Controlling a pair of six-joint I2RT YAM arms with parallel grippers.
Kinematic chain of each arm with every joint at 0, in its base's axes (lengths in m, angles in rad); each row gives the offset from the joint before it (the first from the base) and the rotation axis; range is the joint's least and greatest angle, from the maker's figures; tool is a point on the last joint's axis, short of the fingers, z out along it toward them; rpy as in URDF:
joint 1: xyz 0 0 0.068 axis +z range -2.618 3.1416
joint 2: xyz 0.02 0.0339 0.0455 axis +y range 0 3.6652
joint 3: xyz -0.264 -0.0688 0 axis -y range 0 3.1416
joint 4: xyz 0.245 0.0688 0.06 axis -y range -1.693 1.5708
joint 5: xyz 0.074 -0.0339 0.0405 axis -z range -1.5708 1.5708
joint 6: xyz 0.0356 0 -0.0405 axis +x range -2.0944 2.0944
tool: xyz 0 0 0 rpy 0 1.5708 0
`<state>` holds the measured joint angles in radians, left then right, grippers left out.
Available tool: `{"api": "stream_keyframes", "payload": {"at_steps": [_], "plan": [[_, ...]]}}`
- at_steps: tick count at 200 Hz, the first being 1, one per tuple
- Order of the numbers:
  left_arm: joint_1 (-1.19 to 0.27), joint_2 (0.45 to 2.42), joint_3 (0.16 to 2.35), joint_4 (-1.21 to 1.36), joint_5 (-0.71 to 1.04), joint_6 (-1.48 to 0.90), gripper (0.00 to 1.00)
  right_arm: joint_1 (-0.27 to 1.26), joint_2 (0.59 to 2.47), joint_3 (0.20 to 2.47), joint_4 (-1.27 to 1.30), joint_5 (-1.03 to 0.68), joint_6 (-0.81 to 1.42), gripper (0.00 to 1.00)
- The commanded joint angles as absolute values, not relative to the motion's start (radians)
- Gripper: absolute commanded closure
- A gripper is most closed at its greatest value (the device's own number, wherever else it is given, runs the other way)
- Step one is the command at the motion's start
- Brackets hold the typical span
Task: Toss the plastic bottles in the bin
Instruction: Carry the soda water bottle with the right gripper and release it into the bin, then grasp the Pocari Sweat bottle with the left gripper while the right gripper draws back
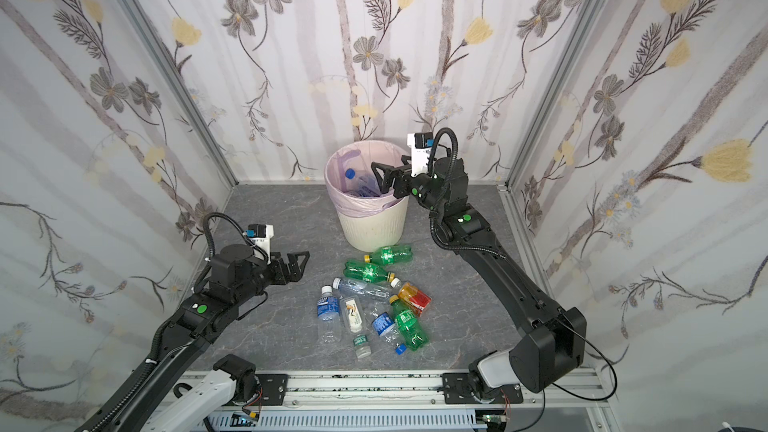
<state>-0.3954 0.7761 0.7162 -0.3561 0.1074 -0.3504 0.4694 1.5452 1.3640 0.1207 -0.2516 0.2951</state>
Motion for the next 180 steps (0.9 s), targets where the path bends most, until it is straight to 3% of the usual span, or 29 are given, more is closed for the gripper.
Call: {"api": "stream_keyframes", "payload": {"at_steps": [1,89,180], "plan": [[-0.395,0.811,0.727,-0.400,0.145,-0.440,0.00,0.472,1.480,1.289,0.131,-0.217,0.255,0.00],[-0.487,0.779,0.549,-0.402,0.250,-0.643,0.01,0.469,1.188,0.963,0.219,-0.212,0.233,0.00],[-0.658,0.979,0.525,-0.397,0.174,-0.710,0.06,0.432,1.009,0.679,0.371,-0.189,0.307,0.00]]}}
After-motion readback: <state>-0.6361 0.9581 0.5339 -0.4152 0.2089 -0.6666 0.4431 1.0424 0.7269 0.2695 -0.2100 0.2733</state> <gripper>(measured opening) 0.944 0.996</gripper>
